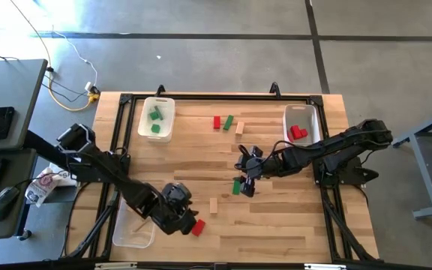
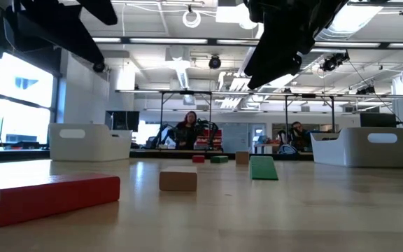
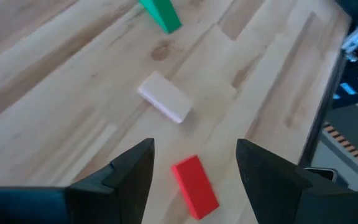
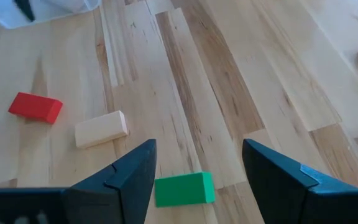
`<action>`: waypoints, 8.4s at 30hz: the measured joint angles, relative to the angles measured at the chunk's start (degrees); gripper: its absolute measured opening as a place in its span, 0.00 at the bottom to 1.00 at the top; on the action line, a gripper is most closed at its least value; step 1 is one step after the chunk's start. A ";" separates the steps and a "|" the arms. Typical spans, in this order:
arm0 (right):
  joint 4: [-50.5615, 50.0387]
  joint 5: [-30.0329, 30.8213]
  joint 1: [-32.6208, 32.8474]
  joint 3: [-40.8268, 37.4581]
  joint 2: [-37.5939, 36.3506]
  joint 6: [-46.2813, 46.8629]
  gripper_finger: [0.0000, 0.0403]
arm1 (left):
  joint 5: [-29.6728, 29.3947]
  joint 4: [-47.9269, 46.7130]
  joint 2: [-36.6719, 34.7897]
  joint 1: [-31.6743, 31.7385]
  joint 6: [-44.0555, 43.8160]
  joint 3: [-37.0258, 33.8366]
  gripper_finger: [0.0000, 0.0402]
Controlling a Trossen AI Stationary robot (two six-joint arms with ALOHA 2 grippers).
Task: Sort & place blocks by color
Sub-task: Put the red block into the gray bin
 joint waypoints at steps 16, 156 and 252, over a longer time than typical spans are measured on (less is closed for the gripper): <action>-0.61 0.69 0.00 0.00 -0.02 0.57 0.56 | 3.08 4.89 2.25 -0.02 4.01 3.08 0.53; 11.34 -16.29 1.50 -1.22 2.29 -17.72 0.56 | 10.11 -9.86 17.79 9.00 33.27 15.06 0.26; 12.55 9.61 13.17 -1.11 2.34 -32.20 0.10 | 52.13 2.54 8.67 32.41 59.04 15.39 0.54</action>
